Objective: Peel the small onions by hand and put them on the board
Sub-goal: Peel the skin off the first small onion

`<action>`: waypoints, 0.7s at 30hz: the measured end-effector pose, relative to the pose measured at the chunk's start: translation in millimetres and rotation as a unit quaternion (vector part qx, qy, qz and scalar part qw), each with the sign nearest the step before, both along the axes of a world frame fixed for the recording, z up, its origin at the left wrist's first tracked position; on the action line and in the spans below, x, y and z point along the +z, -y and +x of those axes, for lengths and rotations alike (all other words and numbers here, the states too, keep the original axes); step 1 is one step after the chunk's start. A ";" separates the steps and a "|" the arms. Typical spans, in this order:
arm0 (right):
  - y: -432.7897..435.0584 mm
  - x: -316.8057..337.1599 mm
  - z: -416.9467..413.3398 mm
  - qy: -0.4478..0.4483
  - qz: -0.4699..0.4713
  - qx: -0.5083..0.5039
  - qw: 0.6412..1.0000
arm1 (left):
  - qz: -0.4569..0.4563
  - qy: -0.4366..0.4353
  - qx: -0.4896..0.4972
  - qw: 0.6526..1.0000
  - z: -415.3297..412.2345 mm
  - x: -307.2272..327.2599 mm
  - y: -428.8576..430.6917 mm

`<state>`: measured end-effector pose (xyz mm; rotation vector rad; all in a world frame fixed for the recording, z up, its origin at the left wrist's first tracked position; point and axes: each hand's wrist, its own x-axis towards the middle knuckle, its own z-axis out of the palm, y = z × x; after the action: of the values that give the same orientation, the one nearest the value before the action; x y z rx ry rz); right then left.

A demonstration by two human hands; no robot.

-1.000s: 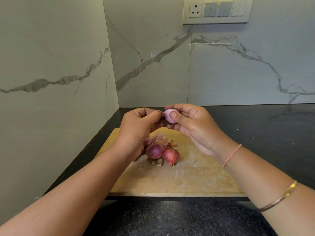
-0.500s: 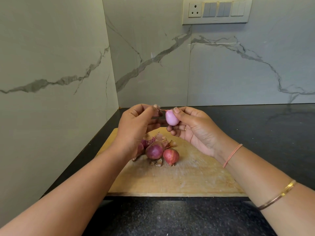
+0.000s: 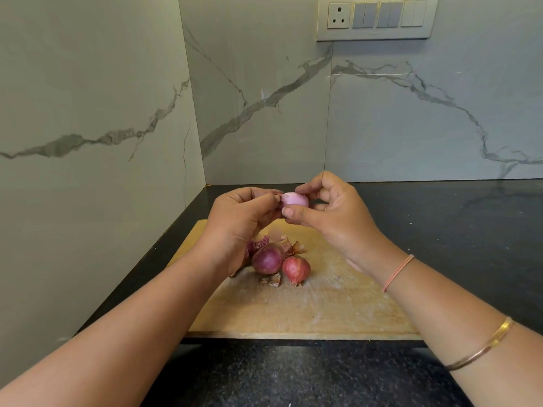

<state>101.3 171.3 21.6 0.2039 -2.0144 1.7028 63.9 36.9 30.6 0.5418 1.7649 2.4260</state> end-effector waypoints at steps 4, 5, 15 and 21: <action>2.7 -1.9 -0.5 -0.030 0.053 -0.025 0.998 | -0.036 -0.036 0.050 0.997 -1.6 -0.7 -0.4; 3.1 -1.9 -0.3 -0.033 0.052 -0.021 0.998 | -0.048 -0.050 0.060 0.996 -2.2 -1.2 -0.1; 4.9 -1.1 0.1 -0.019 0.020 0.025 0.999 | -0.135 -0.155 0.106 0.973 -2.7 -2.9 2.6; 5.6 1.4 1.4 0.013 0.010 0.036 0.999 | -0.153 -0.185 0.114 0.964 -3.8 -3.9 3.4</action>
<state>102.8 165.7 23.0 0.2652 -2.0663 1.7369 60.1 33.5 26.7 0.8376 2.4219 2.2238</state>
